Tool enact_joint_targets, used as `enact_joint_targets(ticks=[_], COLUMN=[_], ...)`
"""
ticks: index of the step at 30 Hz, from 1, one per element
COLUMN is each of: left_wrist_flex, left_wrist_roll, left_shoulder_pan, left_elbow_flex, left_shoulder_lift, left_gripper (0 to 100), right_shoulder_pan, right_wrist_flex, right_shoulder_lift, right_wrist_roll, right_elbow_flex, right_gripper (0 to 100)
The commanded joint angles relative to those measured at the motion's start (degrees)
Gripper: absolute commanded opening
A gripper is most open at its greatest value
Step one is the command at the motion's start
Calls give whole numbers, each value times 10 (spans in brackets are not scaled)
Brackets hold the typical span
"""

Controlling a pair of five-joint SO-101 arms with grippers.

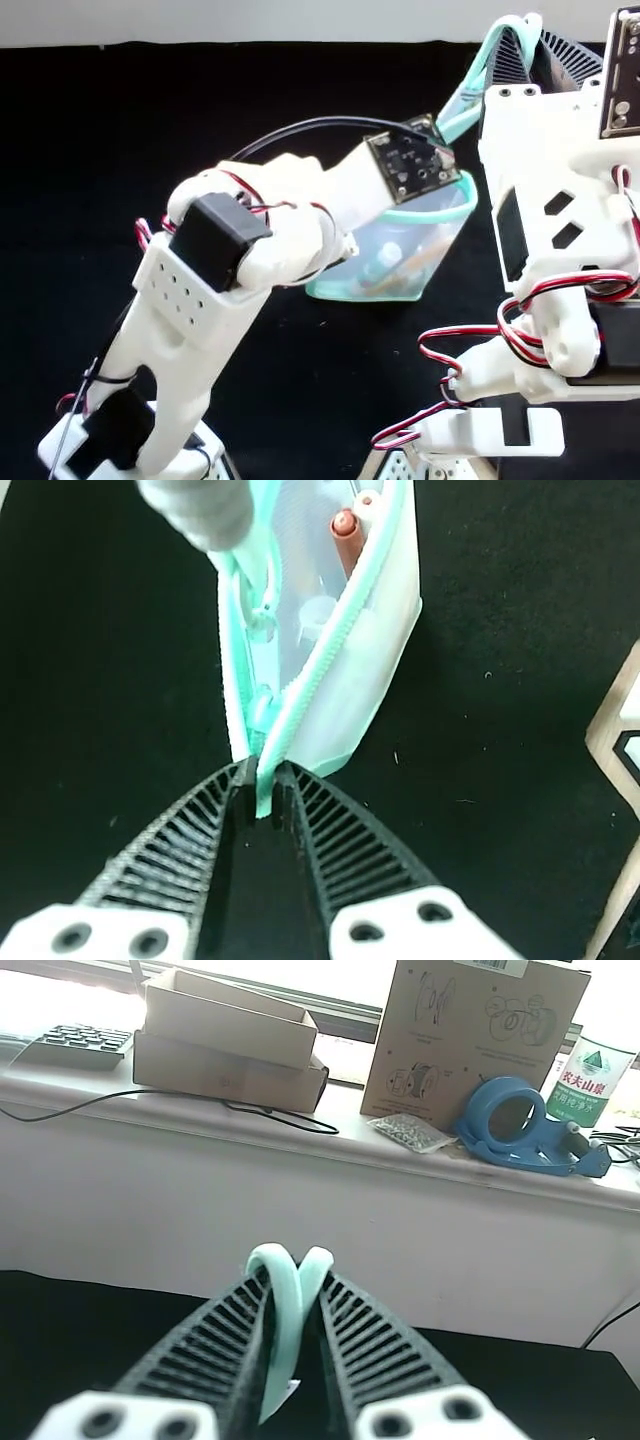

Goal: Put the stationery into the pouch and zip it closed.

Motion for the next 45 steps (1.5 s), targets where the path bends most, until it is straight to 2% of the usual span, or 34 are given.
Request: enact_joint_targets(ticks=[1, 3, 5, 16, 24, 27, 31, 37, 40, 45], left_wrist_flex=[4, 4, 4, 2, -47, -47, -47, -44, 0, 8], left_wrist_roll=[-9, -11, -12, -46, -45, -45, -46, -45, -45, 4], left_shoulder_pan=[13, 9, 1, 10, 19, 21, 48, 58, 56, 53], left_elbow_flex=[28, 28, 28, 30, 28, 31, 33, 33, 27, 24], left_shoulder_lift=[2, 2, 2, 10, 68, 69, 71, 69, 65, 7], left_gripper=[103, 184, 214, 210, 210, 168, 3, 6, 6, 6], right_shoulder_pan=[6, 6, 6, 6, 7, 7, 7, 7, 15, 59], right_wrist_flex=[7, 16, 22, 22, 22, 23, 22, 22, 20, 9], right_shoulder_lift=[-6, -6, -6, -6, -6, -6, -6, -6, -5, -5], right_wrist_roll=[-4, -4, -4, -2, -1, -1, -1, -1, -1, -4], right_elbow_flex=[-3, -3, -3, -3, -3, -3, -3, -3, -3, -3], right_gripper=[6, 6, 6, 6, 6, 6, 6, 6, 6, 6])
